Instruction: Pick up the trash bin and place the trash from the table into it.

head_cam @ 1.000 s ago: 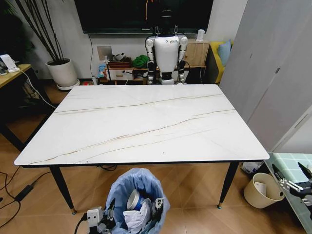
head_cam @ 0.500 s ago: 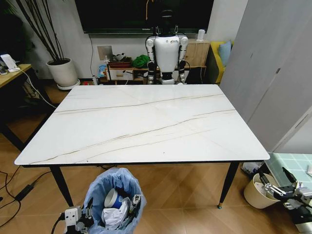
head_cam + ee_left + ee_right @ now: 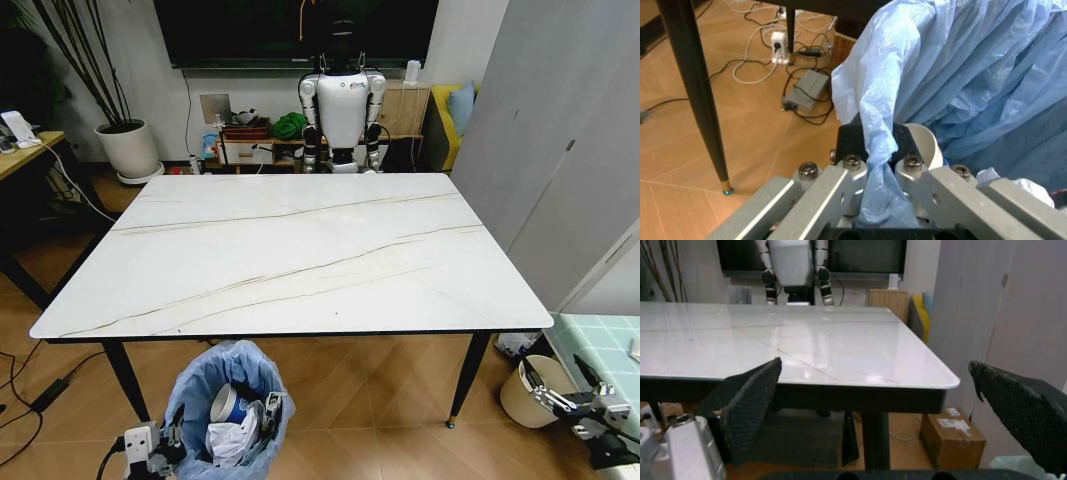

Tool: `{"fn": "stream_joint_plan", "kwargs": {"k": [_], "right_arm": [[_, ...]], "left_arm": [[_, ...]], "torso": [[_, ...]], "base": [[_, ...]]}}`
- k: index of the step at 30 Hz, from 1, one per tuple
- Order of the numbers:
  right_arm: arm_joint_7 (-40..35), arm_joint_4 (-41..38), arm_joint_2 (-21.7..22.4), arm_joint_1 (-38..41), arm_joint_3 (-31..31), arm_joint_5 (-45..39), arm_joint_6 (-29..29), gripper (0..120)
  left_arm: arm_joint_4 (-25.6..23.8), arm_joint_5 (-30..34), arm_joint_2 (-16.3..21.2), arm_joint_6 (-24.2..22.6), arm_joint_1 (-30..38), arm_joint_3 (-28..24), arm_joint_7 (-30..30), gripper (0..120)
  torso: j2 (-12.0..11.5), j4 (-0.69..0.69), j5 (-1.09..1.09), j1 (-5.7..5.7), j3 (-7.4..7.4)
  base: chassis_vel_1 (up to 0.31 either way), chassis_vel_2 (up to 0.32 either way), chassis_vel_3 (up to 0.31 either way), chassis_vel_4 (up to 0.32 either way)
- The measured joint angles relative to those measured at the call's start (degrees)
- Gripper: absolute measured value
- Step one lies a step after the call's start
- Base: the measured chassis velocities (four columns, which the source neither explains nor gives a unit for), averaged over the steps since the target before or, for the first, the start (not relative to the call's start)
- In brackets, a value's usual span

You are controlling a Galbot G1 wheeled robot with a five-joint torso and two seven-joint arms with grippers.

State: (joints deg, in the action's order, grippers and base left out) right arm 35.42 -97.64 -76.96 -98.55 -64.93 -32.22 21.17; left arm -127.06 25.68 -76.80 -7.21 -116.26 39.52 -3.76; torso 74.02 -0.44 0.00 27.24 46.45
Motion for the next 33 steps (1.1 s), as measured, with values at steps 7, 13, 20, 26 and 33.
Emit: {"fn": "stream_joint_plan", "kwargs": {"k": [7,13,20,26,33], "right_arm": [[-1.0,-0.8,0.2,-0.5,-1.1,-1.2,0.2,100],[-1.1,-0.8,0.2,-0.5,-1.1,-1.2,0.2,100],[-1.1,-0.9,0.2,-0.5,-1.1,-1.2,0.2,100],[-1.1,-0.9,0.2,-0.5,-1.1,-1.2,0.1,100],[-1.1,-0.9,0.2,-0.5,-1.1,-1.3,0.1,100]], "left_arm": [[0.0,-0.5,-0.4,0.2,0.0,-0.9,0.4,0],[0.4,-1.1,-0.5,0.3,0.3,-1.2,0.4,0],[0.9,-5.0,-0.9,3.1,0.5,-3.4,-1.0,0],[0.9,-6.4,-1.3,3.6,0.6,-3.7,-1.3,0],[0.9,-7.5,-1.7,4.5,0.9,-3.5,-1.8,0]], "torso": [[0.0,0.0,0.0,0.0,0.0],[0.0,0.0,0.01,0.0,0.0],[0.0,0.0,0.0,0.0,0.0],[0.0,0.0,0.0,0.0,0.0],[0.0,0.0,0.0,0.0,0.0]], "base": [[0.0,0.0,0.0,0.0],[0.0,0.0,0.0,0.0],[0.0,0.0,0.0,0.0],[0.0,0.0,0.0,0.0],[0.0,0.0,0.0,0.0]]}}
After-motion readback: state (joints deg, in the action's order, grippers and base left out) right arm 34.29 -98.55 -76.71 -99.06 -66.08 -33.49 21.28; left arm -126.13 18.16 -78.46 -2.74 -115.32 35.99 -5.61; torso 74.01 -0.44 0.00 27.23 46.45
